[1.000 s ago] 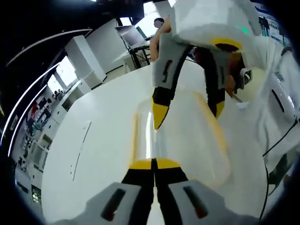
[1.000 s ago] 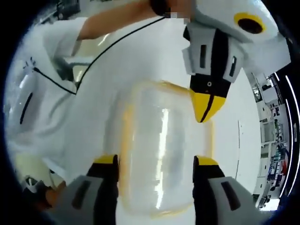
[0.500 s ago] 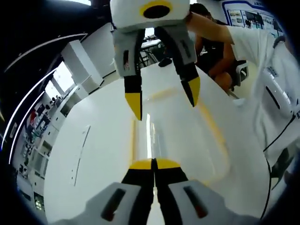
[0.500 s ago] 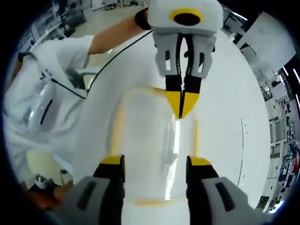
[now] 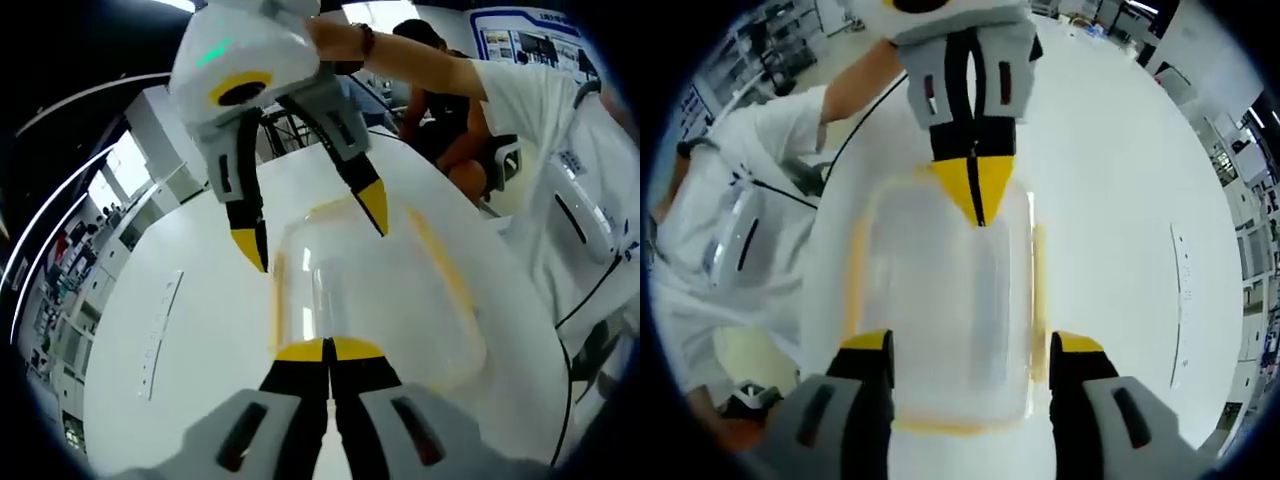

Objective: Snap each plastic latch of the storage box into its locked position after aligning the lid with the box until every specified latch is closed and the lid sits flush.

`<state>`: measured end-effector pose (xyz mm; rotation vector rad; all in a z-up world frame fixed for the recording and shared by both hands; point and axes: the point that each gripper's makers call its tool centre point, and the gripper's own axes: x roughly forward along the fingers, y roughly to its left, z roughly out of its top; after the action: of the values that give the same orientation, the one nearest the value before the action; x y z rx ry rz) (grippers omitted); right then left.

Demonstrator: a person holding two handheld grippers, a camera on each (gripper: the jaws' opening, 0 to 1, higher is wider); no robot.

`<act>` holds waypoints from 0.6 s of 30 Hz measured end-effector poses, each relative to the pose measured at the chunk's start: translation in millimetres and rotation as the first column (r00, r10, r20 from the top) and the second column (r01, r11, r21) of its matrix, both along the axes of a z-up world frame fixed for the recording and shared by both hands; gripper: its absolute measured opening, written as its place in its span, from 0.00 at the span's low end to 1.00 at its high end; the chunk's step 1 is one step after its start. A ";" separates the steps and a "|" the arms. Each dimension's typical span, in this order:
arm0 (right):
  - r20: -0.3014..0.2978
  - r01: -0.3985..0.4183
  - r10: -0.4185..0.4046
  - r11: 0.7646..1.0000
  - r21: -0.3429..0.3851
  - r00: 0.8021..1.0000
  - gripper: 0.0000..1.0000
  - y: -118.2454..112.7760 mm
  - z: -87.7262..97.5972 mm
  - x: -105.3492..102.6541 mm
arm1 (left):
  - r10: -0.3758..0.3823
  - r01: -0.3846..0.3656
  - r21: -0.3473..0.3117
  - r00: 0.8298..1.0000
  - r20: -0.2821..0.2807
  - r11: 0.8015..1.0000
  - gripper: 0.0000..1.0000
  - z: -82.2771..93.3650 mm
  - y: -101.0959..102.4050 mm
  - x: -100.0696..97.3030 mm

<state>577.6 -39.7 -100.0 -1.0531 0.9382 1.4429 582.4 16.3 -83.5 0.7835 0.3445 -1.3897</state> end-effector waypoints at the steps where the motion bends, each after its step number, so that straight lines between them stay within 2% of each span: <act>1: -0.010 0.004 -0.004 1.000 -0.007 1.000 0.60 0.0 -1.0 0.2 | -0.004 0.004 0.001 1.000 -0.001 1.000 0.00 -0.2 0.1 -0.5; 8: -0.063 -0.032 0.030 0.999 -0.035 0.998 0.63 6.0 -5.7 -0.4 | -0.008 0.008 0.005 1.000 0.003 1.000 0.00 -2.3 0.4 -5.0; 10: -0.078 -0.042 0.040 0.998 -0.037 0.996 0.63 8.6 -6.9 -1.9 | 0.007 -0.007 0.010 1.000 -0.026 1.000 0.00 -2.4 2.2 -7.2; 18: -0.165 -0.037 0.031 0.999 -0.034 0.986 0.67 15.3 -12.8 -6.5 | 0.019 -0.018 0.020 0.997 -0.068 1.000 0.00 -2.6 2.5 -7.7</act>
<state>571.2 -24.4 -112.8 -0.9921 1.0722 1.5639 574.7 18.8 -86.1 0.7477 0.4181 -1.4001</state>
